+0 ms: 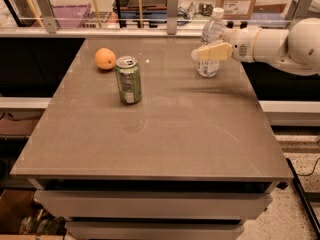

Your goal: Knock blue plastic bottle over

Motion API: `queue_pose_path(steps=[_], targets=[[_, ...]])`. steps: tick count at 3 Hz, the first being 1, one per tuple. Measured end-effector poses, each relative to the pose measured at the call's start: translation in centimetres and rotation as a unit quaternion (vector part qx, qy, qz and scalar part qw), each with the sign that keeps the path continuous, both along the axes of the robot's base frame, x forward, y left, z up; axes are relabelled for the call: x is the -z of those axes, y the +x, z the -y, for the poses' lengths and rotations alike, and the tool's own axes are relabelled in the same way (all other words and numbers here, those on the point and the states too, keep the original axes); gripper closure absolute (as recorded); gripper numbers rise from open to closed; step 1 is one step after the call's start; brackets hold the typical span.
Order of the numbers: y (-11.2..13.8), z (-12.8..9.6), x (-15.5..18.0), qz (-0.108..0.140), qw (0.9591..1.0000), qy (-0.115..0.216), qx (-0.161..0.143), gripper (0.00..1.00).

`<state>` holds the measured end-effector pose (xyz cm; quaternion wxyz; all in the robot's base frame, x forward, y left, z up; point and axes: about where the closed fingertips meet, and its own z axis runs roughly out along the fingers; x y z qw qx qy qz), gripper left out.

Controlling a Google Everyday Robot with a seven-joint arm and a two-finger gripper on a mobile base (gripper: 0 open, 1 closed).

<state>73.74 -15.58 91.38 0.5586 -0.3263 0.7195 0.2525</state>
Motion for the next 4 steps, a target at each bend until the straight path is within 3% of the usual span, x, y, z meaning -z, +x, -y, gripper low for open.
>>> queue_pose_path(steps=[1,4], targets=[[0.09,-0.28,-0.01,0.000,1.0000,0.001,-0.002,0.15],[0.20,-1.18,0.22,-0.002,1.0000,0.002,-0.008,0.85]])
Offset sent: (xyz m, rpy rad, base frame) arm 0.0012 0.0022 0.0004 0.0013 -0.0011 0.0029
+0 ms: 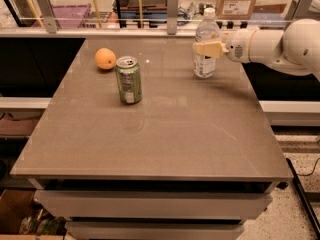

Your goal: Knock blue plastic bottle over

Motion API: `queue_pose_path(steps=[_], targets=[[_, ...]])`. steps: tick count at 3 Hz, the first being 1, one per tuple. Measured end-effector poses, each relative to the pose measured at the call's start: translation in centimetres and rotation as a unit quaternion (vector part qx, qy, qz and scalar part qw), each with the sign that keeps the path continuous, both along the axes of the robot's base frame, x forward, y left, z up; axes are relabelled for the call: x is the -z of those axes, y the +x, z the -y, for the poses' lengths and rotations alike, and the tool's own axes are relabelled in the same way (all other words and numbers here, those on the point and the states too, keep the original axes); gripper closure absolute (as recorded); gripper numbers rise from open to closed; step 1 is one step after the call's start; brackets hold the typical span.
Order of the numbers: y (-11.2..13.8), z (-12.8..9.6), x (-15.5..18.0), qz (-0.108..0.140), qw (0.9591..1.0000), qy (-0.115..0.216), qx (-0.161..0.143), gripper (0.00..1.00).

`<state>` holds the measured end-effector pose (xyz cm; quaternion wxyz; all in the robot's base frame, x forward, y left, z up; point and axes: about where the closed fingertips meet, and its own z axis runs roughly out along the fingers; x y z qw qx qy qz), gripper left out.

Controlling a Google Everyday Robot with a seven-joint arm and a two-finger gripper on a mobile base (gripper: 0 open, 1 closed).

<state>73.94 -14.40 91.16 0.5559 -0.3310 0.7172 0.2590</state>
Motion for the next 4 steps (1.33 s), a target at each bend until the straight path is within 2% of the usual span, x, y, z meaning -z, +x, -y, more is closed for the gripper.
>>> queue_pose_path(steps=[1,2,3,4], targets=[[0.0,-0.3,0.1,-0.001,1.0000,0.000,-0.002,1.00],[-0.1,0.0,-0.1,-0.010,0.9999,-0.003,-0.007,1.00],[-0.5,0.7,-0.6,-0.031,0.9992,-0.021,-0.017,1.00],[-0.8,1.0,-0.7,-0.064,0.9961,-0.056,-0.026,1.00]])
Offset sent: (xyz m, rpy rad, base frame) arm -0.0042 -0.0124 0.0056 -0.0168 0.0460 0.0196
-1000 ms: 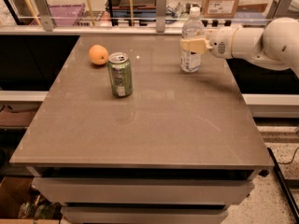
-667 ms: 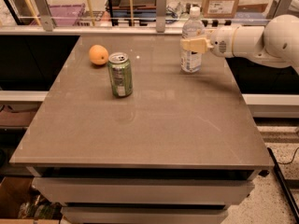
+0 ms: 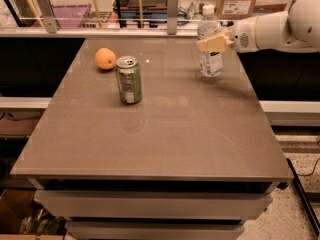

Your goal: Knock blue plastic bottle over

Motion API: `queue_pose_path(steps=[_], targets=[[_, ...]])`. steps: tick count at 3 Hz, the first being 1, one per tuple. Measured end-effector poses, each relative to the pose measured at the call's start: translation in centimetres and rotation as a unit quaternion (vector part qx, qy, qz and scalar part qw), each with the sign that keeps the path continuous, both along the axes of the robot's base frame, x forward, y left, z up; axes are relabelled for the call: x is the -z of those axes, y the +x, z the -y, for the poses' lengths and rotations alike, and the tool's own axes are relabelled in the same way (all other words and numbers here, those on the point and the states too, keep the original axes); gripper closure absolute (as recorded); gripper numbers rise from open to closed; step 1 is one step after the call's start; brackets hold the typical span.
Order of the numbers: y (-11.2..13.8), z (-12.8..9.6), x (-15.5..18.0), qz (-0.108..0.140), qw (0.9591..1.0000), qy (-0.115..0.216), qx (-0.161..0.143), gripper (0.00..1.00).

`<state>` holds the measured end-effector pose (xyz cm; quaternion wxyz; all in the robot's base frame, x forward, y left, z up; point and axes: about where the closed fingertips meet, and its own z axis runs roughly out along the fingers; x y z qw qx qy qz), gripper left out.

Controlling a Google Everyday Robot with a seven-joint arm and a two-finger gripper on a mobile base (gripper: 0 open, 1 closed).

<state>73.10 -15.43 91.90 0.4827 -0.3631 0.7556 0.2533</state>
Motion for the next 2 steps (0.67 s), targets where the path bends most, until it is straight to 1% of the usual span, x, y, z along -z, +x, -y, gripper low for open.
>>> queue_pose_path(steps=[1,2], targets=[[-0.8,0.2,0.2,-0.037,0.9983,-0.045,-0.005,1.00],[-2.2,0.8,0.6,-0.072,0.9925,-0.098,0.003,1.00]])
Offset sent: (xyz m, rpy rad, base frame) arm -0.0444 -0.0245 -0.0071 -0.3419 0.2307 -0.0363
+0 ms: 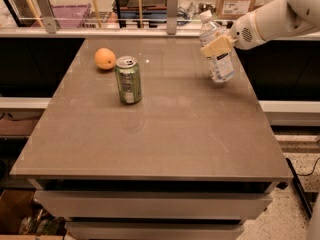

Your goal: Knock blue plastic bottle over

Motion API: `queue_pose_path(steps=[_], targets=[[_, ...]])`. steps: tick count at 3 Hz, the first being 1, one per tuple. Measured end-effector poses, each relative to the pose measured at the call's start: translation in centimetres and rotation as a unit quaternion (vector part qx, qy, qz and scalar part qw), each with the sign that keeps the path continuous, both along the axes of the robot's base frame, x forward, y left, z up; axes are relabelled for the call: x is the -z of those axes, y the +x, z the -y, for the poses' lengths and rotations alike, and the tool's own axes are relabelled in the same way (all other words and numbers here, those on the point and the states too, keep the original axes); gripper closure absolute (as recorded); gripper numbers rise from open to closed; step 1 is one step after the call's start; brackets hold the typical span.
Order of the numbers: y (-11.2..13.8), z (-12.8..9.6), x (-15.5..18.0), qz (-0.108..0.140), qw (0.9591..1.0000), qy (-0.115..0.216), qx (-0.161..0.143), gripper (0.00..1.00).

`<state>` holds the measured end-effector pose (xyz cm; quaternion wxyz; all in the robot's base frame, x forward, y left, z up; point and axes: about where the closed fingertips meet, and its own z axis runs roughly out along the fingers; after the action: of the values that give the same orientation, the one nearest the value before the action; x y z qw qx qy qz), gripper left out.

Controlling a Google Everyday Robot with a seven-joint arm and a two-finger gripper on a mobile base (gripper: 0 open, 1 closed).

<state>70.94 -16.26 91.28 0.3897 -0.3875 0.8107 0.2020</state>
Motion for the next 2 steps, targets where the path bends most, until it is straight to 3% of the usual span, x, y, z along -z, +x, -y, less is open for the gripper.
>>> queue_pose_path(steps=[1,2], targets=[[-1.7,1.1,0.6,-0.031,0.9983,-0.047,0.013,1.00],[-3.3,2.2,1.2,-0.062,0.9936,-0.091,0.025,1.00]])
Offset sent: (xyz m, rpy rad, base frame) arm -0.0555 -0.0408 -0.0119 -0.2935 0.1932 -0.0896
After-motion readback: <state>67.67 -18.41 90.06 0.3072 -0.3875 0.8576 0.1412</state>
